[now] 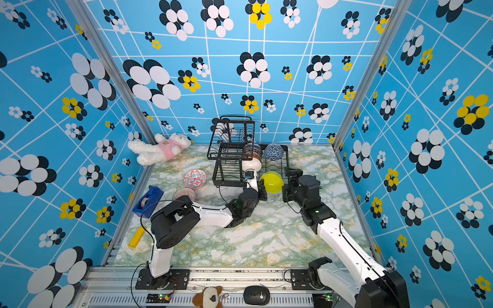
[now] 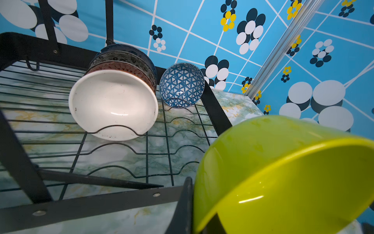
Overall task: Load bowls into a dish rack
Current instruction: Pick up the bowl from the top-right of the table.
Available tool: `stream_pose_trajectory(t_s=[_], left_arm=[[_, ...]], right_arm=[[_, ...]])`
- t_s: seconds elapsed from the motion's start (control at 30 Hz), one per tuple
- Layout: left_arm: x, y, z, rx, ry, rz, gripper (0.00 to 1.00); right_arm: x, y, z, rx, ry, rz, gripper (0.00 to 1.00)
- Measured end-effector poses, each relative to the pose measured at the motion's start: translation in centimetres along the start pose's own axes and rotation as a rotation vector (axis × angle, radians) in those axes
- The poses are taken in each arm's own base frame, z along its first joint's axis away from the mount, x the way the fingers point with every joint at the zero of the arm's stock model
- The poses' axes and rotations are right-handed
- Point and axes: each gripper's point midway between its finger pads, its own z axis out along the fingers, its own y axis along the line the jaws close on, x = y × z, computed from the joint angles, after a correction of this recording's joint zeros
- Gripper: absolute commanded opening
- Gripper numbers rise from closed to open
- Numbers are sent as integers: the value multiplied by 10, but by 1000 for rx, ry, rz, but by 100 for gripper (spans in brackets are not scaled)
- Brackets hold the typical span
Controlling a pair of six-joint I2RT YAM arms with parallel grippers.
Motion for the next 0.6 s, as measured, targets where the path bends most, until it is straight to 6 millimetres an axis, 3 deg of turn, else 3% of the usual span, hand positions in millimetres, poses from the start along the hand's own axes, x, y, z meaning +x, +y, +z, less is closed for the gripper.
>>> stream_pose_trajectory(t_s=[0.17,0.3,0.47,0.6], left_arm=[[6,-8,-1,8,-3,79,0],[4,-13,-3,16,-15,112,0],[3,-15,-4,16,-23,142,0],[-3,-14,-4,8,-49,148,1]], right_arm=[[4,6,8,-36,3,102,81],[7,-4,22,-11,2,146,71],[7,-8,33,-8,-10,188,50],[14,-8,44,-26,13,230,23]])
